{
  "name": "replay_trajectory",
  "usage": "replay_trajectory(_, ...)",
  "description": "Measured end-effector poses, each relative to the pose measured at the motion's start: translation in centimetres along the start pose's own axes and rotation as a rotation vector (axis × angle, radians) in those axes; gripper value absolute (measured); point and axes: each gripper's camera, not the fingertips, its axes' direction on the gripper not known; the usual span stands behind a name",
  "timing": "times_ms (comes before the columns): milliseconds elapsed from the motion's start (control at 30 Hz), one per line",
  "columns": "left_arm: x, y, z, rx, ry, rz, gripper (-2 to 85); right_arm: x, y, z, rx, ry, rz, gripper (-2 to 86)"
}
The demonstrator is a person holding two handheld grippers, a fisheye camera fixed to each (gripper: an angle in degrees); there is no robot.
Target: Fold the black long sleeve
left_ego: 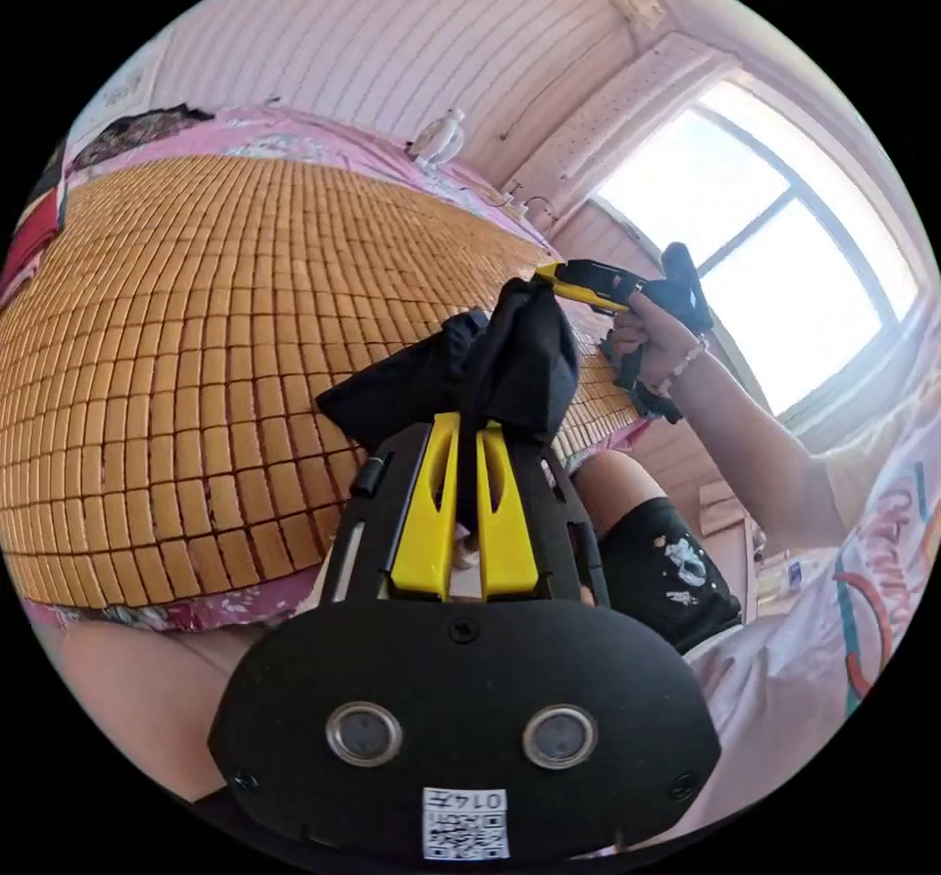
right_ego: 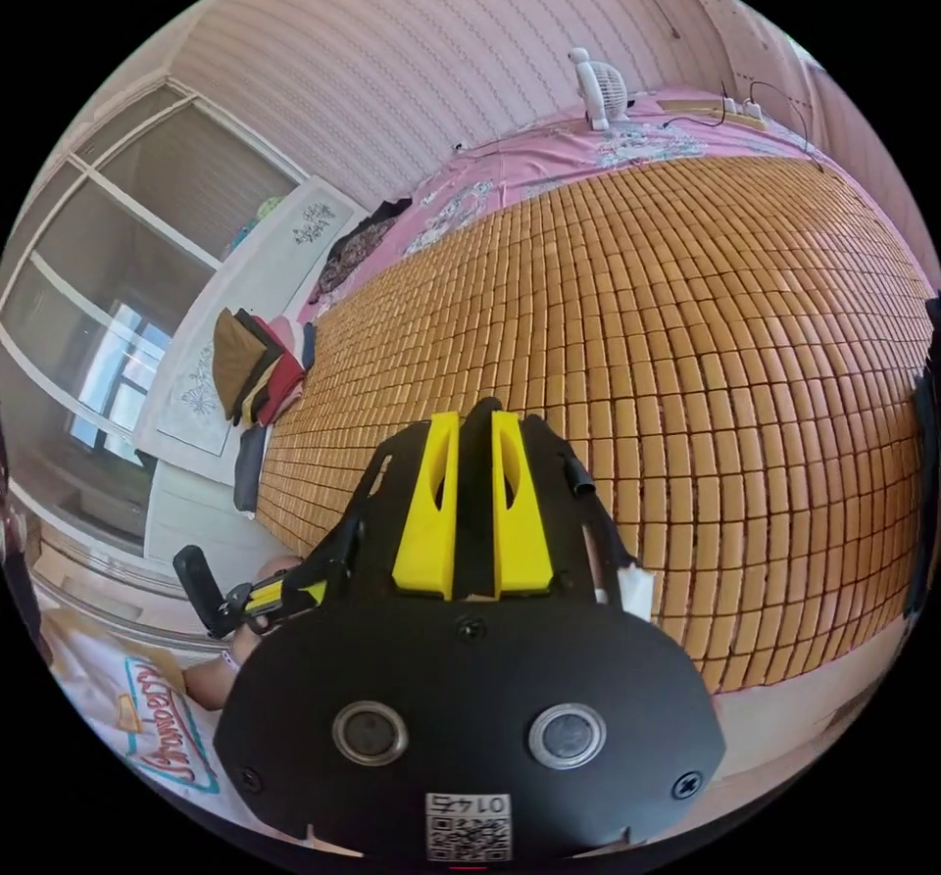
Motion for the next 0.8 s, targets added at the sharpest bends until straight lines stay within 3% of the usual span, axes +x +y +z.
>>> replay_trajectory(67, -3.8, 0.0, 0.7, -0.016, -0.034, -0.135, 2.6, -0.9, -1.2, 3.0, -0.042, 0.001, -0.009, 7.0)
replay_trajectory(200, -6.4, 0.6, -0.6, 0.017, -0.111, -0.208, 3.7, -3.3, -0.7, 1.8, 0.032, -0.064, -0.17, 9.1)
replay_trajectory(367, -6.6, 0.1, -2.0, 0.047, -0.108, -0.193, 6.8, -2.6, 0.3, -1.0, 0.058, 0.103, -0.303, 11.1)
replay_trajectory(667, -4.5, -4.3, 2.2, -0.05, -0.27, -0.023, 13.9, -2.3, -3.4, 7.9, -0.356, 0.223, -0.417, 13.1)
replay_trajectory(800, -5.2, -5.6, 3.0, -0.09, -0.298, -0.01, 12.9, -1.9, -3.5, 7.5, -0.355, 0.186, -0.406, 11.3)
